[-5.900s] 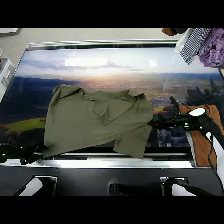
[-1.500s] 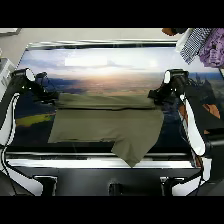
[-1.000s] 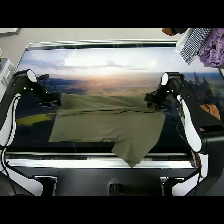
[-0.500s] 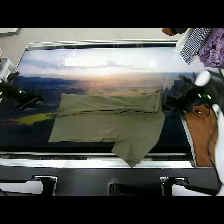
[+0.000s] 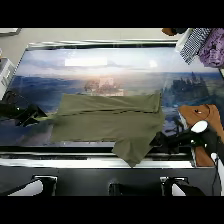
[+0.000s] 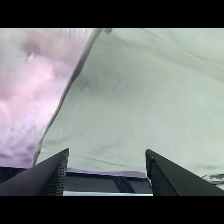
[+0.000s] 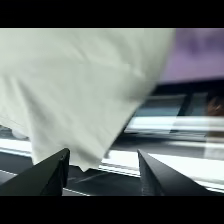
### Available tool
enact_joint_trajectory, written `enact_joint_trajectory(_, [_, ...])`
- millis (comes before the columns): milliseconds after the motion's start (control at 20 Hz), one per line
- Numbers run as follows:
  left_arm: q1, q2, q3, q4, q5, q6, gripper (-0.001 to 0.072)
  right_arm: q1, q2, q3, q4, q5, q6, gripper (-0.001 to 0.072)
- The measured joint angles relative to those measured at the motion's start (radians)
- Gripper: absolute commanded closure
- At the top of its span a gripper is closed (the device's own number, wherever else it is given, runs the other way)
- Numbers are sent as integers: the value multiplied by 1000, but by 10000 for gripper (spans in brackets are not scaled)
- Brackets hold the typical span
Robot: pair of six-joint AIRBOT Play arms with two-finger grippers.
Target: Fold the clothes and pants, and hang the long-sleeved shirts on hangers.
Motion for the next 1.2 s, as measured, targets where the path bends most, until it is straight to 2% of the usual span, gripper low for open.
enact_joint_trajectory(300, [-2, 51, -27, -11, 7, 6, 181, 0, 23, -177, 122, -113, -21, 229])
enact_joint_trajectory(550, [-2, 60, -31, -11, 11, 3, 181, 0, 26, -238, 224, -185, -40, 248])
enact_joint_trajectory(600, [-2, 60, -31, -12, 12, 2, 180, 0, 26, -243, 238, -201, -44, 314])
enact_joint_trajectory(800, [15, 66, -60, -1, 19, -5, 180, 0, 26, -252, 259, -248, -56, 473])
enact_joint_trajectory(850, [28, 72, -85, 8, 25, -4, 180, 0, 26, -253, 260, -254, -59, 583])
enact_joint_trajectory(1000, [82, 109, -193, 16, 55, 14, 180, 0, 26, -254, 259, -267, -67, 681])
enact_joint_trajectory(1200, [179, 164, -364, -6, 101, 73, 180, 0, 25, -254, 269, -269, -77, 681])
